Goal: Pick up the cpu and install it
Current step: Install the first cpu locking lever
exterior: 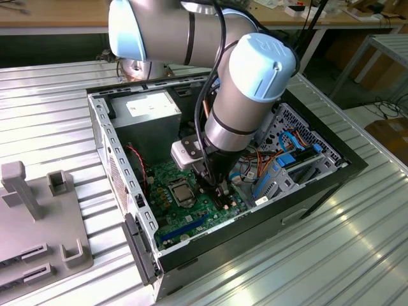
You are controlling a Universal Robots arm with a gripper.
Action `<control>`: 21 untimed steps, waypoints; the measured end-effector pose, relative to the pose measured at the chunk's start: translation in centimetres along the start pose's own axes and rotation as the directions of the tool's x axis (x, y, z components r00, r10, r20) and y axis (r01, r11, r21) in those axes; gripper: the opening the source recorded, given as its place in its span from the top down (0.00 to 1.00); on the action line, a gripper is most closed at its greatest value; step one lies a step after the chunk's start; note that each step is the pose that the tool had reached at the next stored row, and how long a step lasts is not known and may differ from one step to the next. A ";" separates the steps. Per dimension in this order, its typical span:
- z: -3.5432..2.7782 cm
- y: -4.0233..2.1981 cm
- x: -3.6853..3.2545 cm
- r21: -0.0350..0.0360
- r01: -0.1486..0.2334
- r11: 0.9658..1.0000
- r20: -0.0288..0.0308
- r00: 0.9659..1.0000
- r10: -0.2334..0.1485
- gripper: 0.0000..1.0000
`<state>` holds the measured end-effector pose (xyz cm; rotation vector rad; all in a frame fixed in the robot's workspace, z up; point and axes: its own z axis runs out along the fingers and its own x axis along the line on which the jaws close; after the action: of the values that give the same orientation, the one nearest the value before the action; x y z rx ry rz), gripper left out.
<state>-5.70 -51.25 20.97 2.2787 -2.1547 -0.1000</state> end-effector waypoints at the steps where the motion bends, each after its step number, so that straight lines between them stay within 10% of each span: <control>1: 0.04 0.00 0.01 0.000 0.000 1.000 0.000 1.000 0.000 0.89; 21: 0.98 -0.65 0.22 0.000 -0.001 1.000 -0.014 1.000 0.001 0.89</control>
<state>-5.08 -51.39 19.95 2.2714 -2.1486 -0.0845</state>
